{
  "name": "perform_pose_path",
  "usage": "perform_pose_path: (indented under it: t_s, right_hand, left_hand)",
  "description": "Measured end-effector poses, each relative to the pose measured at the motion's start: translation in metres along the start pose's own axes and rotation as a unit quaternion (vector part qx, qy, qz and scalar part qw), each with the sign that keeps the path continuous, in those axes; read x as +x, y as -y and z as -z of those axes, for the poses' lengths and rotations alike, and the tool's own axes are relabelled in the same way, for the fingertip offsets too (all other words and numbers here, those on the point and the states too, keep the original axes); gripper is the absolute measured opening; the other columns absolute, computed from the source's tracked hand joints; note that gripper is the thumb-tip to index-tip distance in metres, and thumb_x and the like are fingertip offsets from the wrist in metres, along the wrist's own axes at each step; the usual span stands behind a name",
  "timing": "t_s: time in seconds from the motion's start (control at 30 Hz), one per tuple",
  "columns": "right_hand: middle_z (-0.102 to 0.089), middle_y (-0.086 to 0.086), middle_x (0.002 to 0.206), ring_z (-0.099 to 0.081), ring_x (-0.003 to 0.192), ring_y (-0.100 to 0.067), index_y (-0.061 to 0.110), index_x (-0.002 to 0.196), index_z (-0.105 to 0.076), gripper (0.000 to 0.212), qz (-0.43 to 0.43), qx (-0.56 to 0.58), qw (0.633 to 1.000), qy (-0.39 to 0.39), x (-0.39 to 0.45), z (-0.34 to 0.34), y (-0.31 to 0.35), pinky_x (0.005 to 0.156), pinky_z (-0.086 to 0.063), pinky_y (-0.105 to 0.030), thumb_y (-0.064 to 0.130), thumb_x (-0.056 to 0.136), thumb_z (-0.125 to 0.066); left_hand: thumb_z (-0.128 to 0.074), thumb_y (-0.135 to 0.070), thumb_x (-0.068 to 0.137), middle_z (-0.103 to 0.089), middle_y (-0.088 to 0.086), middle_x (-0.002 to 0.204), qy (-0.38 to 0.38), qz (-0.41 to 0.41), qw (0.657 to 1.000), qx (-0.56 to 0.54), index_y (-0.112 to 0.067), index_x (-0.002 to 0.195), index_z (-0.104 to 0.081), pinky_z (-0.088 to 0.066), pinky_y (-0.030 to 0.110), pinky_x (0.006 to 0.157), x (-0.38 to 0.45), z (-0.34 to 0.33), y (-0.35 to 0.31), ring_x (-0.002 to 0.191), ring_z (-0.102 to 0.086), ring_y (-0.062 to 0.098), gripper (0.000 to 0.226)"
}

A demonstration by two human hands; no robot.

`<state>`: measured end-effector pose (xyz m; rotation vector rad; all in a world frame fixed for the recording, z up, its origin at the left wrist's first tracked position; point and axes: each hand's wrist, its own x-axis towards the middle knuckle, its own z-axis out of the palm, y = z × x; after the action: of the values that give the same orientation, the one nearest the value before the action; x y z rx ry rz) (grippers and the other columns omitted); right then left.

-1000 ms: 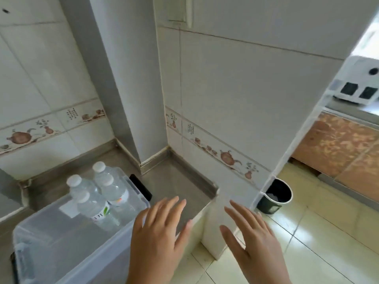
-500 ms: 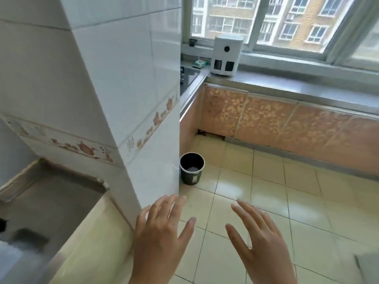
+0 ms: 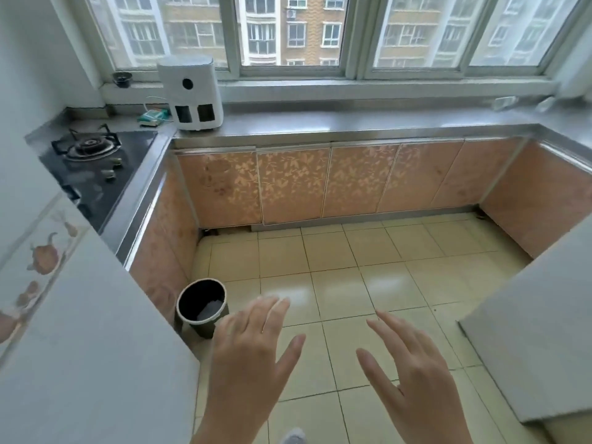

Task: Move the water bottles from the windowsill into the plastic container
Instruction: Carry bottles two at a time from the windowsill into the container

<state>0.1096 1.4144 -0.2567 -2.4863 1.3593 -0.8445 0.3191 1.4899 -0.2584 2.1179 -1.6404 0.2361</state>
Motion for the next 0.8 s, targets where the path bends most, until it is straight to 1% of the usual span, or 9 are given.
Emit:
perform_pose_path:
  t_s: [0.13, 0.23, 0.37, 0.43, 0.47, 0.57, 0.7, 0.73, 0.8]
  right_hand:
    - [-0.061, 0.006, 0.127, -0.046, 0.119, -0.011, 0.023, 0.116, -0.065, 0.059, -0.044, -0.023, 0.998, -0.024, 0.058, -0.005, -0.021, 0.091, -0.049, -0.052, 0.061, 0.092, -0.026]
    - [-0.059, 0.006, 0.129, -0.046, 0.120, -0.011, 0.024, 0.119, -0.064, 0.059, -0.091, -0.037, 0.994, -0.045, 0.095, -0.005, -0.037, 0.096, -0.046, -0.051, 0.061, 0.092, -0.025]
    - [-0.057, 0.008, 0.132, -0.043, 0.122, -0.009, 0.025, 0.121, -0.062, 0.058, -0.137, -0.049, 0.987, -0.066, 0.136, -0.009, -0.071, 0.099, -0.043, -0.049, 0.061, 0.092, -0.026]
    - [-0.058, 0.008, 0.131, -0.044, 0.121, -0.009, 0.025, 0.120, -0.062, 0.058, -0.146, -0.052, 0.985, -0.073, 0.158, -0.013, -0.093, 0.099, -0.044, -0.045, 0.061, 0.093, -0.027]
    - [-0.059, 0.007, 0.130, -0.044, 0.120, -0.009, 0.024, 0.119, -0.063, 0.058, -0.151, -0.054, 0.984, -0.077, 0.171, -0.015, -0.105, 0.100, -0.042, -0.042, 0.061, 0.093, -0.026]
    - [-0.060, 0.004, 0.129, -0.044, 0.119, -0.010, 0.022, 0.120, -0.064, 0.062, -0.165, -0.064, 0.980, -0.086, 0.212, -0.019, -0.151, 0.102, -0.028, -0.034, 0.062, 0.093, -0.025]
    - [-0.056, 0.007, 0.134, -0.043, 0.122, -0.008, 0.024, 0.126, -0.059, 0.063, -0.190, -0.052, 0.977, -0.081, 0.266, -0.023, -0.220, 0.106, -0.021, -0.030, 0.064, 0.091, -0.024]
    - [-0.055, 0.008, 0.135, -0.042, 0.123, -0.007, 0.025, 0.126, -0.059, 0.063, -0.191, -0.058, 0.977, -0.081, 0.277, -0.023, -0.234, 0.106, -0.023, -0.032, 0.064, 0.091, -0.024]
    - [-0.055, 0.009, 0.135, -0.042, 0.123, -0.007, 0.026, 0.125, -0.059, 0.061, -0.206, -0.056, 0.973, -0.087, 0.309, -0.018, -0.270, 0.104, -0.036, -0.039, 0.064, 0.090, -0.028]
  left_hand:
    - [-0.046, -0.054, 0.088, -0.070, -0.005, 0.121, 0.024, -0.058, 0.998, -0.016, -0.022, 0.122, -0.068, -0.037, 0.039, 0.097, 0.082, -0.030, 0.002, 0.116, -0.065, 0.020, 0.052]
    - [-0.047, -0.053, 0.088, -0.070, -0.005, 0.122, 0.025, -0.111, 0.993, -0.024, -0.021, 0.122, -0.069, -0.037, 0.039, 0.098, 0.141, -0.051, -0.004, 0.115, -0.066, 0.021, 0.052]
    - [-0.047, -0.053, 0.088, -0.070, -0.005, 0.122, 0.036, -0.157, 0.986, -0.051, -0.022, 0.121, -0.070, -0.037, 0.040, 0.098, 0.207, -0.086, -0.020, 0.116, -0.064, 0.020, 0.051]
    - [-0.046, -0.053, 0.087, -0.070, -0.006, 0.122, 0.038, -0.172, 0.982, -0.065, -0.023, 0.121, -0.070, -0.037, 0.040, 0.099, 0.237, -0.109, -0.031, 0.119, -0.057, 0.017, 0.051]
    - [-0.046, -0.053, 0.087, -0.070, -0.006, 0.122, 0.039, -0.179, 0.980, -0.072, -0.023, 0.121, -0.069, -0.036, 0.040, 0.099, 0.253, -0.122, -0.038, 0.120, -0.053, 0.015, 0.051]
    - [-0.047, -0.053, 0.087, -0.070, -0.007, 0.122, 0.044, -0.192, 0.977, -0.080, -0.023, 0.121, -0.070, -0.034, 0.040, 0.099, 0.302, -0.158, -0.064, 0.121, -0.047, 0.013, 0.051]
    - [-0.047, -0.054, 0.088, -0.069, -0.008, 0.124, 0.055, -0.204, 0.974, -0.082, -0.024, 0.123, -0.068, -0.035, 0.039, 0.099, 0.372, -0.205, -0.107, 0.121, -0.054, 0.015, 0.051]
    - [-0.047, -0.054, 0.088, -0.069, -0.008, 0.124, 0.055, -0.211, 0.973, -0.078, -0.025, 0.123, -0.068, -0.036, 0.039, 0.099, 0.387, -0.214, -0.116, 0.119, -0.058, 0.016, 0.051]
    - [-0.047, -0.054, 0.087, -0.069, -0.009, 0.123, 0.063, -0.223, 0.969, -0.082, -0.025, 0.122, -0.069, -0.036, 0.038, 0.098, 0.425, -0.237, -0.139, 0.117, -0.062, 0.018, 0.051]
